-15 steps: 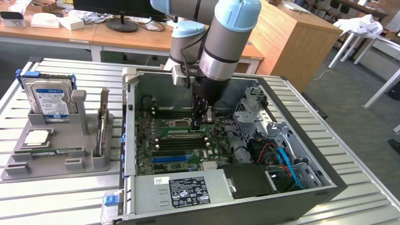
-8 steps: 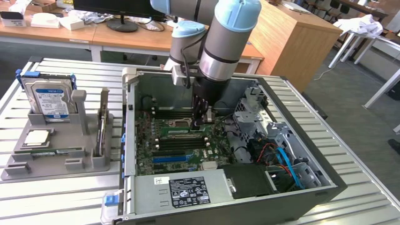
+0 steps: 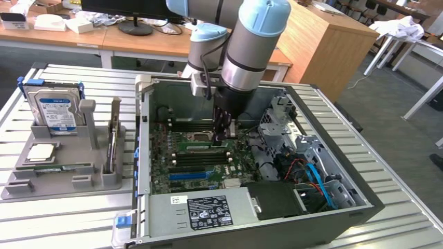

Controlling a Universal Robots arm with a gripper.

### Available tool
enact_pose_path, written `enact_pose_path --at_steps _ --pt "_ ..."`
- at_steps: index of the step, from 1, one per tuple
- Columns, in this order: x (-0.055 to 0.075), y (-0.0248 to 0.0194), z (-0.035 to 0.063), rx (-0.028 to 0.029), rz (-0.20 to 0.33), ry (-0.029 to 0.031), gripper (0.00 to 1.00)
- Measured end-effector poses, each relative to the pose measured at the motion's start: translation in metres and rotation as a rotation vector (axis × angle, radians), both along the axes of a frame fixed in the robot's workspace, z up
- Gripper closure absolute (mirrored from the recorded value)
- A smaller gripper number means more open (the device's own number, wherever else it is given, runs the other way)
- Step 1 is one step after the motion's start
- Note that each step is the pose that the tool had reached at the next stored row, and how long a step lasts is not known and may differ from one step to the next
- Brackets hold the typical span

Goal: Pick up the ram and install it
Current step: 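Insert the ram into the slot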

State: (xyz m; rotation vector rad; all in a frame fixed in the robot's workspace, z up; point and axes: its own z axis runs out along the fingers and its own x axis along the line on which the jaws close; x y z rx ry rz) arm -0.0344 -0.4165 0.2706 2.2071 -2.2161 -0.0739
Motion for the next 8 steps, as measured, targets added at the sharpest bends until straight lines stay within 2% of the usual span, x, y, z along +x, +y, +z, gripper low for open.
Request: enact_pose_path --at_steps 3,8 --pt "-0.0001 -0.0019 0.0000 0.0000 0.000 0.0000 0.89" --pt "0.0000 -0.0019 -0.0001 0.0000 0.000 0.0000 0.89"
